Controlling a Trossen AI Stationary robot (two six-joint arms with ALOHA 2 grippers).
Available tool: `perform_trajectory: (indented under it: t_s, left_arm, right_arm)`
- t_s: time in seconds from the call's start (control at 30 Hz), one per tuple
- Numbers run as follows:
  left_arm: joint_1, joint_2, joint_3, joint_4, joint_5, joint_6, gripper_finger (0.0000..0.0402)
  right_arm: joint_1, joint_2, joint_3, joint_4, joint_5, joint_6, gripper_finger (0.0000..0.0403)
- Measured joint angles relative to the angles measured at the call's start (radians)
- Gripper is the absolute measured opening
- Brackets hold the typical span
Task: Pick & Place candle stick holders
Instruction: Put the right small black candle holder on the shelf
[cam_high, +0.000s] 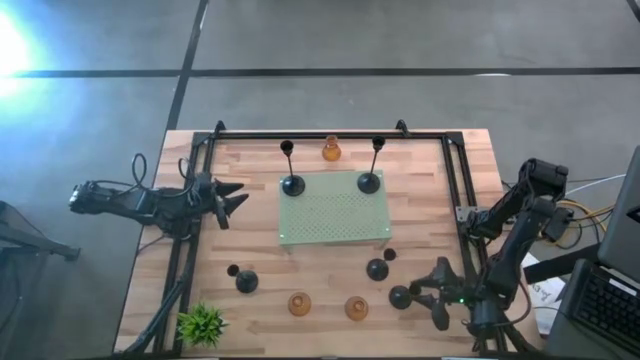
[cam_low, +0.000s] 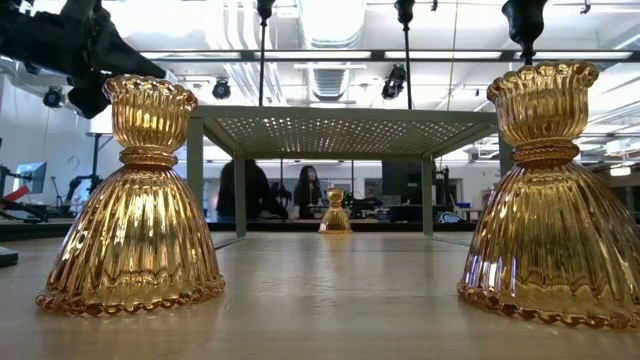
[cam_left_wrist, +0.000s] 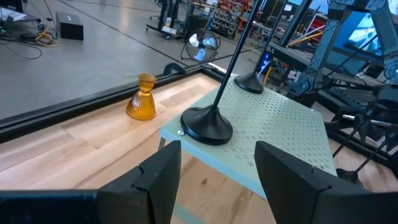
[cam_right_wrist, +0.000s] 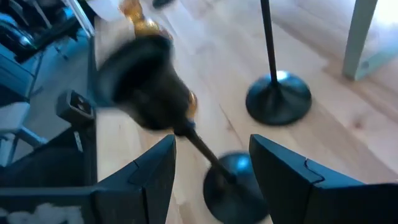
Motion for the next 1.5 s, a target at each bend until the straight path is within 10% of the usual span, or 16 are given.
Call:
perform_trajectory:
  t_s: [0.57,1.13,1.5]
  left_arm:
    - [0.0,0.0,-0.002,-0.001,0.005,0.0,0.0209]
    - [0.0,0.0,-0.005,-0.009,0.006,0.0,0.0209]
    - [0.0,0.0,-0.006,-0.009,0.0,0.005,0.0209]
  right_arm:
    - [-0.024,0.028,0.009,0.03,-0.003,-0.032,0.0185]
    - [-0.067,0.029,0.008,0.027,0.006,-0.126,0.002]
    - [-0.084,-0.101,0.046,-0.122,-0.01,-0.127,0.0012]
